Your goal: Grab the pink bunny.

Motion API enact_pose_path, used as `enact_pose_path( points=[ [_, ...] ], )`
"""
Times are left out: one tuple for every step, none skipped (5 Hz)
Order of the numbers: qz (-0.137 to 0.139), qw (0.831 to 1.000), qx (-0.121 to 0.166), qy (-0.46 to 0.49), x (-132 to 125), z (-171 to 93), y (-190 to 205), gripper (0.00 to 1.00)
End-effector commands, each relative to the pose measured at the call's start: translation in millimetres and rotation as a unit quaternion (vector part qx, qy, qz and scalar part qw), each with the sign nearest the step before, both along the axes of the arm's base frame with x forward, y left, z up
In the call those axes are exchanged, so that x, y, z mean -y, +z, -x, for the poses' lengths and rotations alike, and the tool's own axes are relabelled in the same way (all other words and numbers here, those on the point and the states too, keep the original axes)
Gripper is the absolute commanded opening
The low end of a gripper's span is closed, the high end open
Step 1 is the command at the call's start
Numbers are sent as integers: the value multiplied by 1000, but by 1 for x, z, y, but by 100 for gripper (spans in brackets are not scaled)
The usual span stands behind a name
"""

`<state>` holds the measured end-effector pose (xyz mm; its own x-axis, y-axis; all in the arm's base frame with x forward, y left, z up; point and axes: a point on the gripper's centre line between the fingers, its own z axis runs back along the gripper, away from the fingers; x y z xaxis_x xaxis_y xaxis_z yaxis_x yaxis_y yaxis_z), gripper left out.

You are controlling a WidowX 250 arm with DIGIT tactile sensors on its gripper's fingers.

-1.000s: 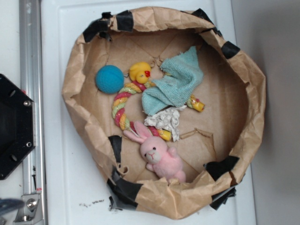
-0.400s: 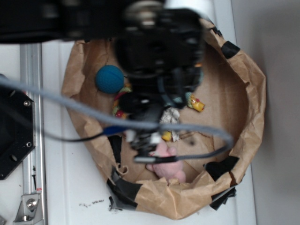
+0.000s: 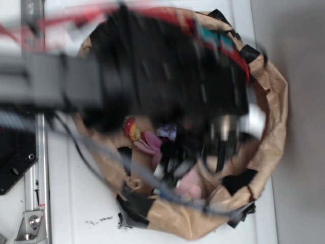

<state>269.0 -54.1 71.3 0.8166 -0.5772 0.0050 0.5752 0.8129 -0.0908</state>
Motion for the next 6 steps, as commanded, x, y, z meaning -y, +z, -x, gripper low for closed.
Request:
enact_pose_path(
  points=[
    [73, 959, 44, -270, 65, 44, -17, 100],
    [31, 959, 56, -277, 62, 40, -30, 0],
    [-6, 973, 62, -222, 42, 31, -26, 0],
    [-48, 986, 108, -114, 13, 13, 22, 0],
    [-46, 989, 139, -21, -14, 4, 71, 0],
    [-42, 986, 147, 73, -33, -10, 120, 0]
  ],
)
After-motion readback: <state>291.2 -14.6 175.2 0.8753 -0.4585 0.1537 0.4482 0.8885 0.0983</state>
